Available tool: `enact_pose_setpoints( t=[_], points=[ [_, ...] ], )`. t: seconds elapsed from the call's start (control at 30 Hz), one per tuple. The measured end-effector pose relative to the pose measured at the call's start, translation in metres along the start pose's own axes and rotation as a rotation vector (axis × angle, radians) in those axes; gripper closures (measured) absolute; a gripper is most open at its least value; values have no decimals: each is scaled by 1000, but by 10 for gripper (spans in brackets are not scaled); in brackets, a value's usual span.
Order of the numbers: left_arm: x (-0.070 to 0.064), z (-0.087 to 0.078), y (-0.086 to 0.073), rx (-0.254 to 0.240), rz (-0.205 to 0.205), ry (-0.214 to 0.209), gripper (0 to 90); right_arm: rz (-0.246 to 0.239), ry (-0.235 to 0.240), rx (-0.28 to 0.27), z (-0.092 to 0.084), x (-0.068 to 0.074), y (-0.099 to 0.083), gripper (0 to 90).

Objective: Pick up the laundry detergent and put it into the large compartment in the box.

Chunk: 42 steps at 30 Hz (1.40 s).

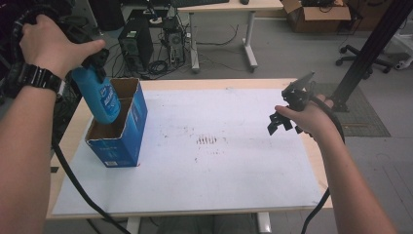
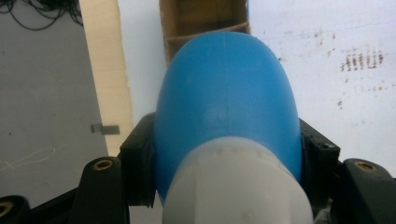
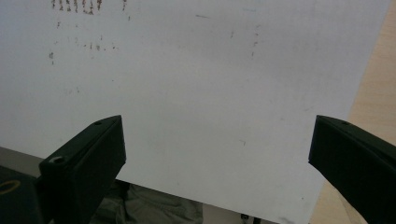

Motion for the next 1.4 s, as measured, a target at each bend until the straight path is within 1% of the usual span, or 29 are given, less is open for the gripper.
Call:
enact_pose_setpoints(
  t=[0.07, 0.2, 0.3, 0.37, 0.47, 0.57, 0.63, 0.73, 0.9, 1.2, 1.4],
  points=[
    [1, 10, -1, 5, 4, -6, 376, 2, 3, 2, 3, 1, 1, 39],
    [4, 26, -2, 20, -5, -22, 376, -4, 4, 8, 8, 4, 2, 39],
    [6, 39, -3, 38, -9, -19, 375, -17, 7, 12, 11, 6, 4, 39],
    [7, 50, -4, 53, -13, -16, 376, -17, 7, 16, 13, 7, 5, 39],
    [8, 62, -5, 67, -15, -23, 375, -18, 4, 19, 16, 7, 6, 40],
    [8, 77, -7, 84, -16, -39, 376, -19, 2, 20, 17, 8, 6, 40],
    [7, 84, -7, 88, -15, -43, 375, -20, 2, 21, 19, 9, 6, 40],
    [6, 97, -8, 110, -8, -44, 375, -23, 1, 24, 20, 10, 7, 40],
    [6, 112, -10, 127, -17, -57, 375, -28, 0, 24, 22, 11, 6, 40],
    [4, 133, -14, 149, -13, -58, 376, -26, 3, 29, 25, 13, 6, 40],
    [2, 143, -16, 166, -3, -57, 375, -23, 1, 34, 26, 11, 4, 40]
  ],
)
Point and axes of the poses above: each handheld gripper's, and its own axes: z roughly forward along the jaws, y roughly out of its top, x roughly to its left, the point moved 4 cm from there along z, roughly forward along the jaws, and after that the axes turned 1 degree about -z, right-handed, at the moved point
